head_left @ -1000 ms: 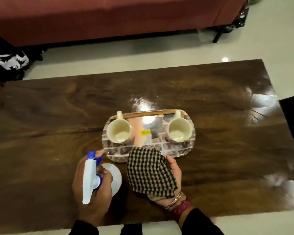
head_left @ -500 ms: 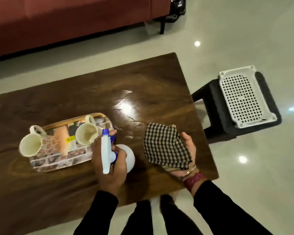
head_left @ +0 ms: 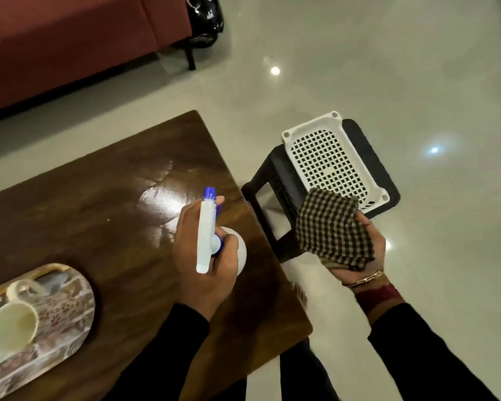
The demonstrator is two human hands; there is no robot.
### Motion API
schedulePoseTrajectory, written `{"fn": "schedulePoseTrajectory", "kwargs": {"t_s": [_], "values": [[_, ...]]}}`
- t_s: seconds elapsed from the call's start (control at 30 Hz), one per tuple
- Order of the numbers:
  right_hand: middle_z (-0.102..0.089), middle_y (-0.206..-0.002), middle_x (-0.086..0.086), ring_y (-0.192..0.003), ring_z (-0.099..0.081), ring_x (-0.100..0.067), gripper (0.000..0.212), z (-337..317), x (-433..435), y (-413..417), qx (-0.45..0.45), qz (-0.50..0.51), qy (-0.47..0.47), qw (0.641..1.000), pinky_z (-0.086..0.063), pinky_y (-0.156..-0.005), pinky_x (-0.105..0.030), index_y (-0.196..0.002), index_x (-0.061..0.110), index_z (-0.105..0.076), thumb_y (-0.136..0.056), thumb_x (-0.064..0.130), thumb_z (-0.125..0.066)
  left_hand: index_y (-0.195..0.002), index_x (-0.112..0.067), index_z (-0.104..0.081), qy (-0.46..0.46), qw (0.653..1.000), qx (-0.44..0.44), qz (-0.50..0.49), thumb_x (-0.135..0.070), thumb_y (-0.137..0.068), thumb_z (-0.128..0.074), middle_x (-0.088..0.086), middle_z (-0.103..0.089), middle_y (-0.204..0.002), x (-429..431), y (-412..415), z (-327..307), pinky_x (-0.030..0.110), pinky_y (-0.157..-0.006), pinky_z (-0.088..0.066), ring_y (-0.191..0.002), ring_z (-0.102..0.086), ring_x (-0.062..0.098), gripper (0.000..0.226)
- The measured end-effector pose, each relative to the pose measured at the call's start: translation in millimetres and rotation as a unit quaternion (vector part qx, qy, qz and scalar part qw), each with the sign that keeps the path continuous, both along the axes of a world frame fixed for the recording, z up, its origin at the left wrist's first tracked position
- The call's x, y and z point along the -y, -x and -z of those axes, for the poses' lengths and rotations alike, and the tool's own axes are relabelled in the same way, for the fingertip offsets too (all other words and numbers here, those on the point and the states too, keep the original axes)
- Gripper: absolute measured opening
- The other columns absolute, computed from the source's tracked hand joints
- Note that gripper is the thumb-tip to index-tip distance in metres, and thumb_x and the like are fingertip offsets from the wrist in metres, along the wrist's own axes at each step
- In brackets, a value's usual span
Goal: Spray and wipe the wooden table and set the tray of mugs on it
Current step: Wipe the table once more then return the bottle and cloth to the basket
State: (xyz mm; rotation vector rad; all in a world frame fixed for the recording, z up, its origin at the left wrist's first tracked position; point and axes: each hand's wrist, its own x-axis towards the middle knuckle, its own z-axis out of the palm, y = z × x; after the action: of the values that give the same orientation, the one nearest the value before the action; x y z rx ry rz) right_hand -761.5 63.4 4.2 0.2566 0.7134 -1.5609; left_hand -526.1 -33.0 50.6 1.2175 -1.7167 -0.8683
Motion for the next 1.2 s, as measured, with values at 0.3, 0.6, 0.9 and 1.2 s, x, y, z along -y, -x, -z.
{"fn": "schedulePoseTrajectory", "kwargs": {"t_s": [0.3, 0.6, 0.9, 1.2], "values": [[-0.071, -0.091, -0.005, -0.080, -0.068, -0.021, 0.031, 30.8, 39.5, 119.5, -0.173, 0.203, -0.210, 0.941, -0.056, -0.071, -0.026, -0.100, 0.012, -0.068, -0.083, 0.033, -0.054, -0.123, -0.017, -0.045, 0.021, 0.998, 0.053, -0.020, 0.000, -0.078, -0.068, -0.001, -0.053, -0.105, 6.6, 72.8, 17.6, -0.004, -0.093, -0.038, -0.105, -0.052, -0.022, 0.053], [-0.024, -0.165, -0.028, -0.154, -0.022, -0.042, 0.089, 107.0, 78.0, 98.7, -0.711, -0.209, -0.444, 0.504, -0.015, -0.126, -0.056, -0.155, -0.004, -0.032, -0.092, 0.055, -0.050, -0.124, -0.008, -0.046, 0.062, 0.993, 0.081, -0.053, -0.004, -0.085, -0.065, 0.011, -0.051, -0.113, 29.4, 135.0, 39.1, 0.009, -0.107, -0.039, -0.098, -0.057, 0.009, 0.043], [0.018, -0.171, -0.017, -0.159, 0.015, -0.034, 0.113, 110.0, 85.1, 82.8, -0.707, -0.284, -0.416, 0.497, 0.005, -0.127, -0.055, -0.164, 0.004, -0.004, -0.088, 0.073, -0.051, -0.114, -0.022, -0.051, 0.047, 0.998, 0.039, -0.016, 0.012, -0.076, -0.070, -0.006, -0.054, -0.093, 59.1, 212.7, 30.0, 0.015, -0.083, -0.053, -0.084, -0.055, -0.002, 0.054], [-0.035, -0.160, -0.014, -0.152, -0.032, -0.032, 0.067, 98.5, 9.5, 92.4, -0.798, -0.079, -0.222, 0.554, -0.042, -0.114, -0.061, -0.145, 0.001, -0.049, -0.087, 0.028, -0.070, -0.129, -0.009, -0.049, -0.066, 0.996, 0.004, 0.066, -0.008, -0.081, -0.065, 0.001, -0.057, -0.124, 103.6, 283.3, 51.7, 0.046, -0.081, -0.056, -0.086, -0.064, 0.028, 0.051]]}}
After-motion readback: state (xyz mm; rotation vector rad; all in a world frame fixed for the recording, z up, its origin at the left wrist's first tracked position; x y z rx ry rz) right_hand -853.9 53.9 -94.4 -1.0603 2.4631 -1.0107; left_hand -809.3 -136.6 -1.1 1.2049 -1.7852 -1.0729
